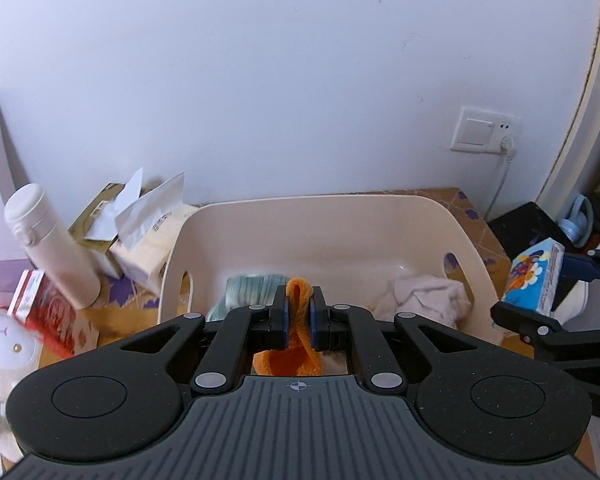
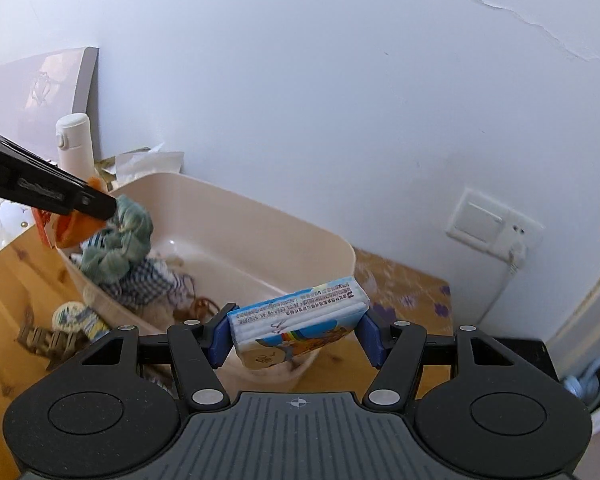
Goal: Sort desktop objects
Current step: 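Carry the orange cloth and tissue pack into the basket and open both tools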
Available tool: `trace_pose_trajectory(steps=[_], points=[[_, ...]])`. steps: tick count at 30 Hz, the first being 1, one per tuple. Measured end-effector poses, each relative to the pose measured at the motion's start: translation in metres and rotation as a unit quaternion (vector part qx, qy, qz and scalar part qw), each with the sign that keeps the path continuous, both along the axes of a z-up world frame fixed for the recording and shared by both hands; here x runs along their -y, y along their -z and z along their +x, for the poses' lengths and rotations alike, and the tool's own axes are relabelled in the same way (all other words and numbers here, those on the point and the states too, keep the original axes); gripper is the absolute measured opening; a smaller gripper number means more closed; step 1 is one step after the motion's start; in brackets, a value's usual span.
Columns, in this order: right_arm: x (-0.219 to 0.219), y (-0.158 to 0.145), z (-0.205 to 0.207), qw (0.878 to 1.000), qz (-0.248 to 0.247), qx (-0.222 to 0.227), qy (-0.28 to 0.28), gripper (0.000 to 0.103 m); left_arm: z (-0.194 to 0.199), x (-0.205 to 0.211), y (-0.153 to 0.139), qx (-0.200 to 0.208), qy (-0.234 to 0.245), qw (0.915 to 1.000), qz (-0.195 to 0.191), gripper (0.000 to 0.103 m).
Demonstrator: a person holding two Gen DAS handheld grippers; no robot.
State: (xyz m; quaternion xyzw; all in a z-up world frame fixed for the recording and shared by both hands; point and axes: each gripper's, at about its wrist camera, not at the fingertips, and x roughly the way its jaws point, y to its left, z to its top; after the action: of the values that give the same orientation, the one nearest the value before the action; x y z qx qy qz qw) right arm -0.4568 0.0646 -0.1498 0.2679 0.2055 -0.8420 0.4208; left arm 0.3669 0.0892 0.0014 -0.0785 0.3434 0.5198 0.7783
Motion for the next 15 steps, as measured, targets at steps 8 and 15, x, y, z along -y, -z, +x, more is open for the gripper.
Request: trace_pose_trajectory(steps=[8, 15], points=[[0.032, 0.010, -0.028, 1.000, 0.005, 0.010, -0.019, 0.059, 0.026, -0.041, 0.017, -0.020, 0.013, 0.9997, -0.003, 0.009], [0.052, 0.033, -0.032, 0.998, 0.029, 0.034, -0.041, 0.060, 0.027, -0.063, 0.032, -0.028, 0.005, 0.9992, -0.029, 0.015]])
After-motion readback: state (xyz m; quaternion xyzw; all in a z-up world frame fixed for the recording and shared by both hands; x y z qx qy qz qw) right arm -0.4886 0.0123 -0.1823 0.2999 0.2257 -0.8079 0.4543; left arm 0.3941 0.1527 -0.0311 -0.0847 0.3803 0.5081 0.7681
